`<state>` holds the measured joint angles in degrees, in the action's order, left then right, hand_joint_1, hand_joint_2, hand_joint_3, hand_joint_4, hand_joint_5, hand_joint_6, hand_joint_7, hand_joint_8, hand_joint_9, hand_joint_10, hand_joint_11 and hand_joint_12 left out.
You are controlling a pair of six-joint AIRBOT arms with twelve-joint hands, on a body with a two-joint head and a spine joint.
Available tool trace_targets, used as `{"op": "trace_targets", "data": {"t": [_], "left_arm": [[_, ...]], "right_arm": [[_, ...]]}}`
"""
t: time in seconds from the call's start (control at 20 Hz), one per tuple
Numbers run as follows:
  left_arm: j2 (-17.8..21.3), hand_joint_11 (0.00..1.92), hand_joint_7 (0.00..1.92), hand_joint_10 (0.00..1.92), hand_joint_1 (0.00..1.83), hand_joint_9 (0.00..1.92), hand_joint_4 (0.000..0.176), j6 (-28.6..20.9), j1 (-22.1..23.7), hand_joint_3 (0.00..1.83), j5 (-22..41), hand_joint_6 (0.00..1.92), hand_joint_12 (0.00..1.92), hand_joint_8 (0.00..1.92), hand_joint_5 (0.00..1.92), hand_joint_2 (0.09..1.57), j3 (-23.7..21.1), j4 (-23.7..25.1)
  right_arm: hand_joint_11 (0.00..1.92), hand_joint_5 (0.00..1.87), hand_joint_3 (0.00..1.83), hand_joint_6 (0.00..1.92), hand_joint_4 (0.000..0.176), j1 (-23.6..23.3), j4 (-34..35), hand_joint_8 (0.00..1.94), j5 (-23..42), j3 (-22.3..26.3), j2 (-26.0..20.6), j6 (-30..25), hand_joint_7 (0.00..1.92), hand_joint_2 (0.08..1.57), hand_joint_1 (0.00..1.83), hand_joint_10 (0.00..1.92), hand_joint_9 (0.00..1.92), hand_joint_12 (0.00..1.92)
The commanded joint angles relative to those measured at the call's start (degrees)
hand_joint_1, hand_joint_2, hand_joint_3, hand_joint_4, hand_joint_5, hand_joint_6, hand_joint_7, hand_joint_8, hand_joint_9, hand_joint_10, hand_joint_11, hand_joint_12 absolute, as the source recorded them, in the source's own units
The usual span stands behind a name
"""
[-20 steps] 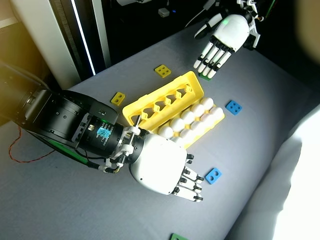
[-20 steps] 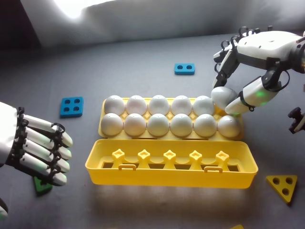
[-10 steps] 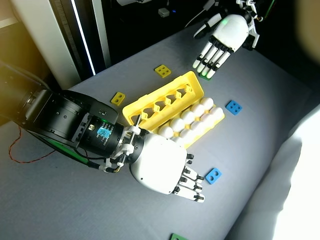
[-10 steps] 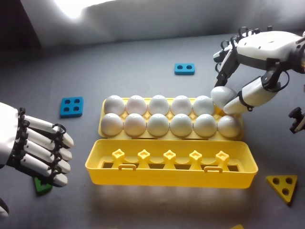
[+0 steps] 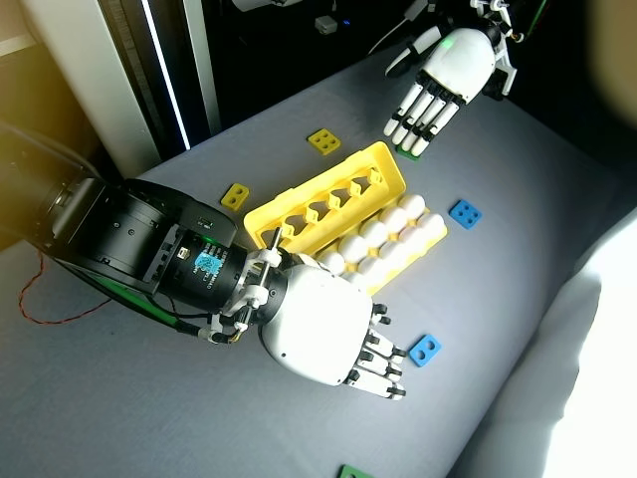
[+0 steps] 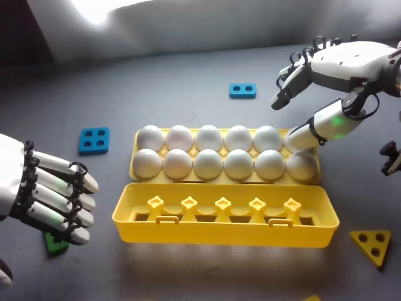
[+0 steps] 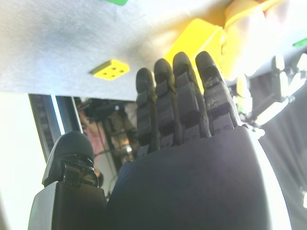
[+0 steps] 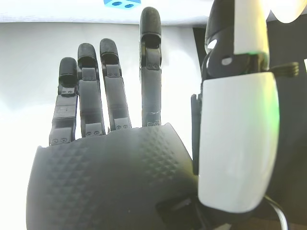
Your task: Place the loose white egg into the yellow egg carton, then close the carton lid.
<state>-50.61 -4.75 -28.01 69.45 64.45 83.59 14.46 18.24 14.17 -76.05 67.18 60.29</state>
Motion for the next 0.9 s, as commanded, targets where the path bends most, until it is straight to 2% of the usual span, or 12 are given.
{"op": "trace_targets", "data": {"t": [0.0, 0.1, 0.2, 0.35, 0.4, 0.5, 0.6, 0.65, 0.7, 0.75, 0.8, 0.85], "left_arm": [[0.87, 0.00, 0.36, 0.00, 0.00, 0.29, 0.000, -0.31, 0.34, 0.00, 3.17, 0.00, 0.43, 0.00, 0.39, 1.26, 0.16, -3.62], [0.88, 0.00, 0.37, 0.00, 0.00, 0.31, 0.000, -0.33, 0.34, 0.00, 3.17, 0.00, 0.47, 0.00, 0.41, 1.26, 0.14, -3.62], [0.95, 0.00, 0.38, 0.00, 0.00, 0.31, 0.000, -0.56, 0.34, 0.00, 3.17, 0.00, 0.51, 0.00, 0.42, 1.26, -0.04, -3.62], [0.89, 0.00, 0.37, 0.00, 0.00, 0.30, 0.000, -0.74, 0.34, 0.00, 3.17, 0.00, 0.47, 0.00, 0.41, 1.25, -0.22, -3.62], [0.86, 0.00, 0.36, 0.00, 0.00, 0.29, 0.000, -0.78, 0.33, 0.00, 3.16, 0.00, 0.44, 0.00, 0.40, 1.25, -0.23, -3.62], [0.77, 0.00, 0.36, 0.00, 0.00, 0.28, 0.000, -0.81, 0.25, 0.00, 2.93, 0.00, 0.43, 0.00, 0.39, 1.24, -0.34, -3.62], [0.76, 0.00, 0.36, 0.00, 0.00, 0.28, 0.000, -0.80, -0.38, 0.00, 2.37, 0.00, 0.43, 0.00, 0.39, 1.24, -0.86, -3.62], [0.86, 0.00, 0.34, 0.00, 0.00, 0.27, 0.000, -0.79, -0.87, 0.00, 1.90, 0.00, 0.41, 0.00, 0.38, 1.24, -1.27, -3.63], [0.89, 0.00, 0.34, 0.00, 0.00, 0.27, 0.000, -0.75, -1.01, 0.00, 1.67, 0.00, 0.41, 0.00, 0.38, 1.24, -1.50, -3.63], [0.85, 0.00, 0.32, 0.00, 0.00, 0.25, 0.000, -0.64, -1.33, 0.00, 1.36, 0.00, 0.35, 0.00, 0.36, 1.24, -1.90, -3.63], [0.85, 0.00, 0.33, 0.00, 0.00, 0.25, 0.000, -0.43, -1.61, 0.00, 1.01, 0.00, 0.36, 0.00, 0.36, 1.23, -2.30, -3.64], [0.87, 0.00, 0.33, 0.00, 0.00, 0.25, 0.000, -0.34, -1.74, 0.00, 0.83, 0.00, 0.36, 0.00, 0.36, 1.23, -2.56, -3.64]], "right_arm": [[0.00, 0.71, 0.00, 0.00, 0.157, -0.62, 0.02, 0.00, 5.46, -0.12, -0.95, 0.24, 0.31, 0.86, 0.79, 0.00, 0.26, 0.44], [0.00, 0.62, 0.00, 0.00, 0.160, -1.13, 0.02, 0.00, 5.11, -0.12, -1.30, 0.81, 0.28, 0.86, 0.74, 0.00, 0.24, 0.41], [0.00, 0.54, 0.00, 0.00, 0.149, -2.31, 0.00, 0.00, 4.69, 0.02, -2.04, 1.45, 0.25, 0.85, 0.73, 0.00, 0.20, 0.37], [0.00, 0.43, 0.00, 0.00, 0.114, -5.54, -4.50, 0.00, 3.43, 2.32, -4.17, 2.04, 0.22, 0.85, 0.67, 0.00, 0.18, 0.41], [0.00, 0.39, 0.00, 0.00, 0.105, -7.20, -11.00, 0.00, 2.34, 4.05, -5.28, -1.09, 0.21, 0.85, 0.64, 0.00, 0.17, 0.38], [0.00, 0.39, 0.00, 0.00, 0.099, -9.45, -24.62, 0.00, 1.05, 6.26, -6.83, -11.41, 0.21, 0.85, 0.65, 0.00, 0.15, 0.34], [0.00, 0.39, 0.00, 0.00, 0.097, -11.58, -46.60, 0.00, 0.04, 9.03, -8.99, -30.54, 0.21, 0.85, 0.66, 0.00, 0.15, 0.33], [0.00, 0.36, 0.00, 0.00, 0.064, -12.46, -59.05, 0.00, 0.85, 10.67, -10.63, -42.21, 0.22, 0.86, 0.63, 0.00, 0.14, 0.28], [0.00, 0.36, 0.00, 0.00, 0.064, -12.64, -64.44, 0.00, 1.99, 11.50, -11.62, -47.27, 0.22, 0.86, 0.63, 0.00, 0.14, 0.28], [0.00, 0.31, 0.00, 0.00, 0.027, -12.57, -72.62, 0.00, 4.16, 13.08, -13.80, -54.95, 0.20, 0.87, 0.60, 0.00, 0.12, 0.24], [0.00, 0.30, 0.00, 0.00, 0.003, -12.47, -79.92, 0.00, 6.74, 14.36, -15.89, -62.82, 0.20, 0.86, 0.63, 0.00, 0.11, 0.22], [0.00, 0.29, 0.00, 0.00, 0.000, -12.38, -83.85, 0.00, 9.12, 15.28, -17.58, -68.02, 0.22, 0.85, 0.66, 0.00, 0.12, 0.26]]}}
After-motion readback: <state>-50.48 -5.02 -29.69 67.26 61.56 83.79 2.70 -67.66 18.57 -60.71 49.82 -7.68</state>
